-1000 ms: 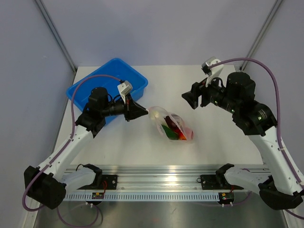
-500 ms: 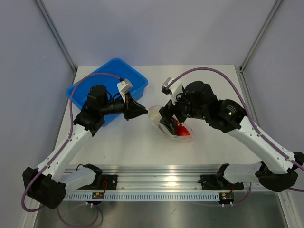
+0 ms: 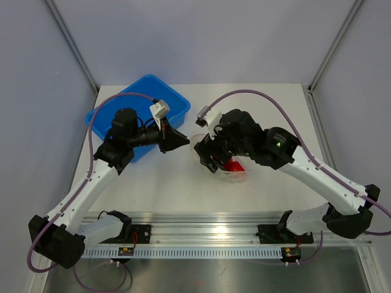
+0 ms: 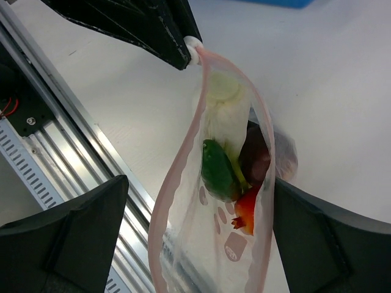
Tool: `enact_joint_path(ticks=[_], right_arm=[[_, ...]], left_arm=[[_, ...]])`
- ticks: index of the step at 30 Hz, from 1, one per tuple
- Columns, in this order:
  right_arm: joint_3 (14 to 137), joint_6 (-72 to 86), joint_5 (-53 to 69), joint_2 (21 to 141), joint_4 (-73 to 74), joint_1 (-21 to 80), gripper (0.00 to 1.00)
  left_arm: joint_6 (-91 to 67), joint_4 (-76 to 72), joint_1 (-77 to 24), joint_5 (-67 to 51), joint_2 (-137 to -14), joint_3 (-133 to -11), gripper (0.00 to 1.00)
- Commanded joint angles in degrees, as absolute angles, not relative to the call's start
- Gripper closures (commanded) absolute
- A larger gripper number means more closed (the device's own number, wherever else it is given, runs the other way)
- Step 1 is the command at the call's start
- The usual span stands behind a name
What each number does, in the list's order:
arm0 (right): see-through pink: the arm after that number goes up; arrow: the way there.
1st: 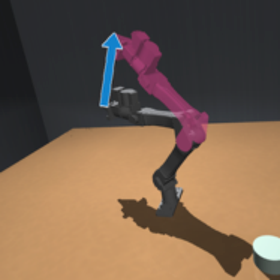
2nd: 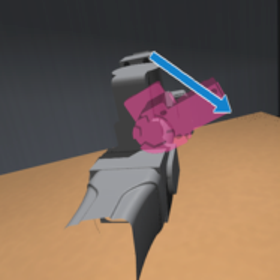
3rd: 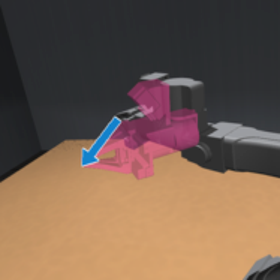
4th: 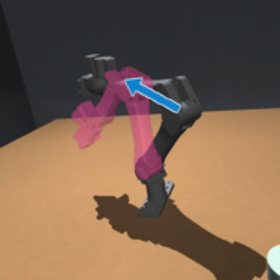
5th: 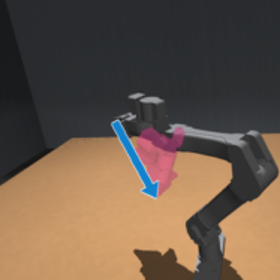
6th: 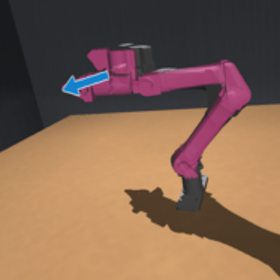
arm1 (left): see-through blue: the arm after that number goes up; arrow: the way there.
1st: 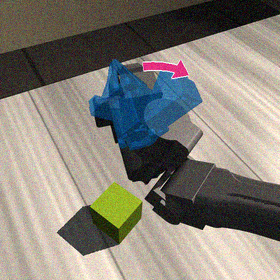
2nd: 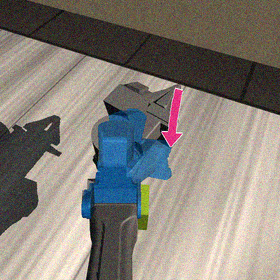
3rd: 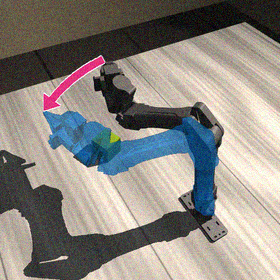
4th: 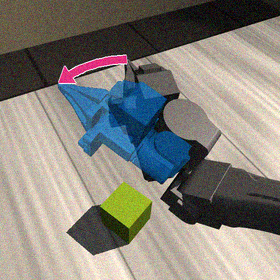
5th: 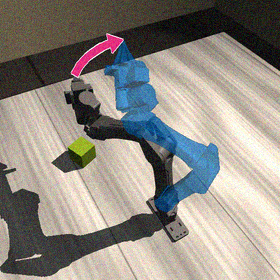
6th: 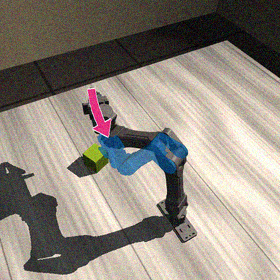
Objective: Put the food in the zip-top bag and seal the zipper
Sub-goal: Zip the zipper food storage bag at the center of the board.
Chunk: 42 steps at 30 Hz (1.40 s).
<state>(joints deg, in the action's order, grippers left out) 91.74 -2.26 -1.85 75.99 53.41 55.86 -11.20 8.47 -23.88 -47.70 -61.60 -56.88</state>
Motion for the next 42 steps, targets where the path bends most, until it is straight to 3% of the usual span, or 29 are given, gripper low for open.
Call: enact_joint_path(ticks=[1,4,6,7,8,9,12,16,22,42], right_arm=[[94.8,-0.4,-9.6,78.2,53.9,58.9,0.0],[95.2,1.6,-13.8,79.6,54.5,59.8,0.03],[95.2,2.1,-17.0,80.1,54.8,59.7,0.26],[95.4,2.1,-18.6,80.3,55.0,59.8,0.51],[95.4,2.3,-19.5,80.2,55.0,59.7,0.85],[95.2,2.2,-20.1,80.0,54.9,59.8,1.0],[93.1,1.0,-22.7,77.9,52.6,59.8,1.0],[85.8,-5.4,-19.5,71.0,43.5,59.7,1.0],[84.0,-7.5,-14.7,67.1,41.4,55.5,1.0],[80.9,-4.4,-12.0,68.8,38.5,54.0,1.0]], left_arm=[[-11.3,5.5,-23.8,-47.5,-61.9,-59.6,1.0],[-11.7,5.5,-23.8,-48.1,-62.4,-60.4,1.0],[-11.7,5.7,-23.8,-48.8,-62.2,-60.7,1.0],[-11.5,6.1,-23.8,-48.9,-62.1,-60.8,1.0],[-11.3,6.2,-23.8,-48.9,-61.8,-60.9,1.0],[-10.7,7.0,-23.8,-48.9,-61.7,-60.9,1.0],[-9.4,8.0,-23.8,-49.6,-60.8,-60.9,1.0],[-7.4,9.9,-23.8,-50.9,-60.0,-61.0,1.0],[-5.6,10.2,-23.7,-50.5,-57.8,-61.2,1.0],[-7.4,8.5,-23.7,-49.1,-58.1,-58.5,1.0]])
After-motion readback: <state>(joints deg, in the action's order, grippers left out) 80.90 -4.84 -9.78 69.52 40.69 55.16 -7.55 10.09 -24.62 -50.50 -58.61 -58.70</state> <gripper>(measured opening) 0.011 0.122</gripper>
